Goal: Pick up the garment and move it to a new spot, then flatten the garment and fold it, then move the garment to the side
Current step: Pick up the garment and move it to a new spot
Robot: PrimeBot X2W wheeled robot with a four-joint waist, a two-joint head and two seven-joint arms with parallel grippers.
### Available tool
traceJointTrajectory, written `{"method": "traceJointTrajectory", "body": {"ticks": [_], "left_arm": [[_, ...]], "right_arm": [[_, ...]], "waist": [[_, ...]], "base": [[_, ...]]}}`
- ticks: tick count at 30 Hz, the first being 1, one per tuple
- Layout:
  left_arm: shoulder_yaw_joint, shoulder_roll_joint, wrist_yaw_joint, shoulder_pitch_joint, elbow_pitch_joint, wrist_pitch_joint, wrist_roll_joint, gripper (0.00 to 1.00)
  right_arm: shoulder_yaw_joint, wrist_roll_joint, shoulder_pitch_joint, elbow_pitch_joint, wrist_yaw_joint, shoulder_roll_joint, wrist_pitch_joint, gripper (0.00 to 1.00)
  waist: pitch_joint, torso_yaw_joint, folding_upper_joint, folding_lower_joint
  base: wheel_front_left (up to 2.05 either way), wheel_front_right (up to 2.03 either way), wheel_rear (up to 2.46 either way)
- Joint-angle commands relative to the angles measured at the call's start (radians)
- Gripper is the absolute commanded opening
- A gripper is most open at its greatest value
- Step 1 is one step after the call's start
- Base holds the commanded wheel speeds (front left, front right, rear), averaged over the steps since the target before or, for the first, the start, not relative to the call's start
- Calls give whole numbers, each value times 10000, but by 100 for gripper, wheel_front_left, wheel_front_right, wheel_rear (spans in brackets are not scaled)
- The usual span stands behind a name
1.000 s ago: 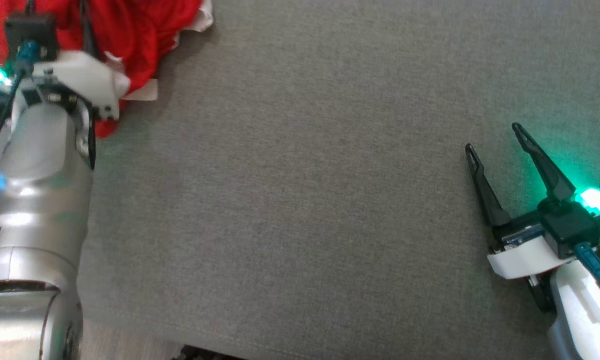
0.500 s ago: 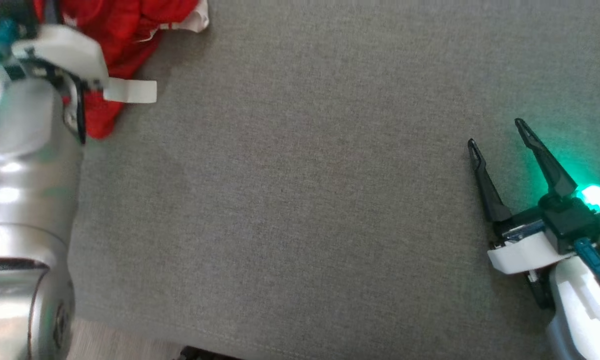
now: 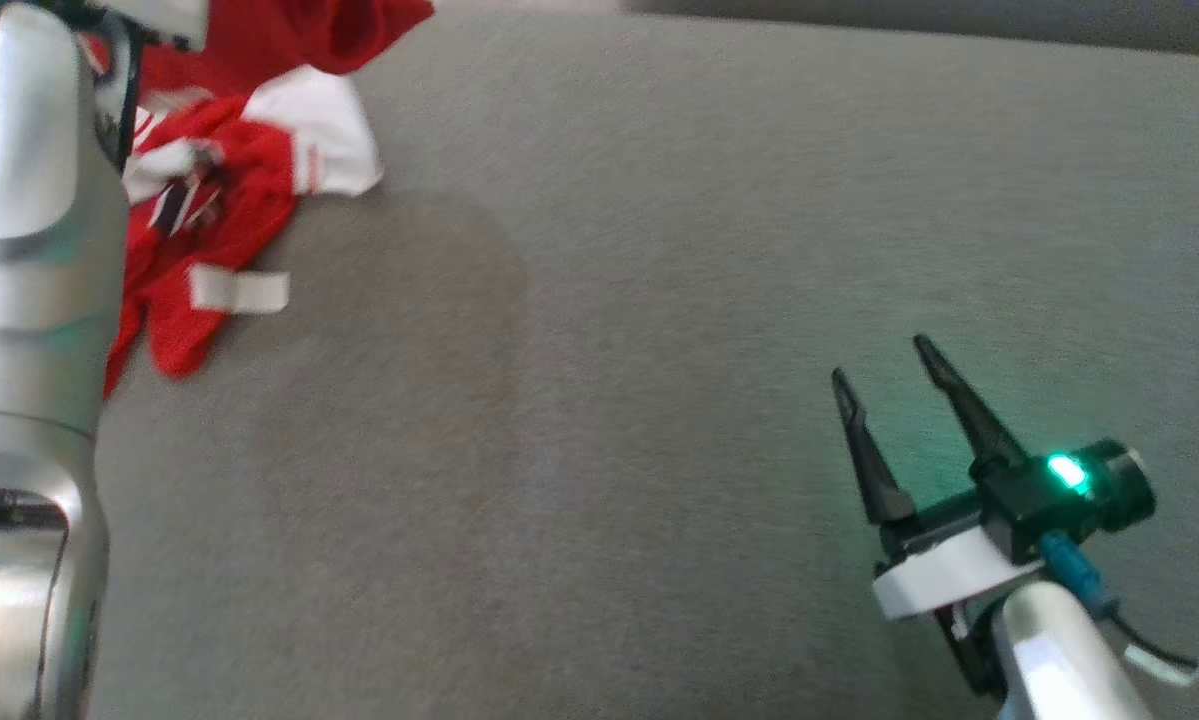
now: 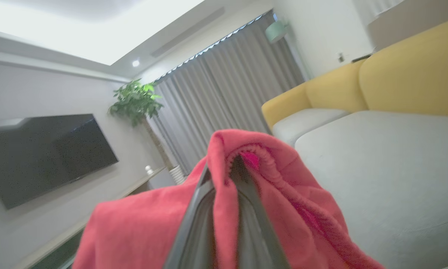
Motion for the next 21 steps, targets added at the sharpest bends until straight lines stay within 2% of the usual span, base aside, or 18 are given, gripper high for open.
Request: {"method": "traceJointTrajectory", "body": {"ticks": [1, 4, 5, 6, 12, 17, 21], "left_arm": [[-39, 339, -152, -685, -566, -48, 108, 0], [-259, 69, -436, -718, -900, -37, 2, 0], [-259, 69, -436, -718, -900, -37, 2, 0], [-364, -127, -589, -636, -1101, 15, -142, 0], [-664, -789, -939, 7, -1819, 275, -880, 0], [-1327, -1255, -1041, 1231, -2206, 285, -1259, 0], [-2262, -1526, -1078, 2790, -1645, 226, -1422, 0]], "right_arm": [[227, 82, 174, -231, -7, 185, 2, 100], [252, 152, 467, -226, -7, 354, 2, 100], [252, 152, 467, -226, -7, 354, 2, 100], [328, 191, 670, -221, -7, 420, 2, 100], [440, 320, 1019, -399, -7, 490, 2, 100], [488, 604, 1085, -579, -7, 496, 2, 100], [600, 732, 933, -611, -7, 497, 2, 100]], "waist": [[-1185, -1335, 0, 2], [-1709, -2113, 0, 2], [-1709, -2113, 0, 2], [-2008, -2651, 0, 2], [-2302, -4148, 0, 2], [-2022, -4908, 0, 2], [-1605, -5297, 0, 2]], "base": [[0, 0, 0], [0, 0, 0], [0, 0, 0], [0, 0, 0], [0, 0, 0], [0, 0, 0], [0, 0, 0]]}}
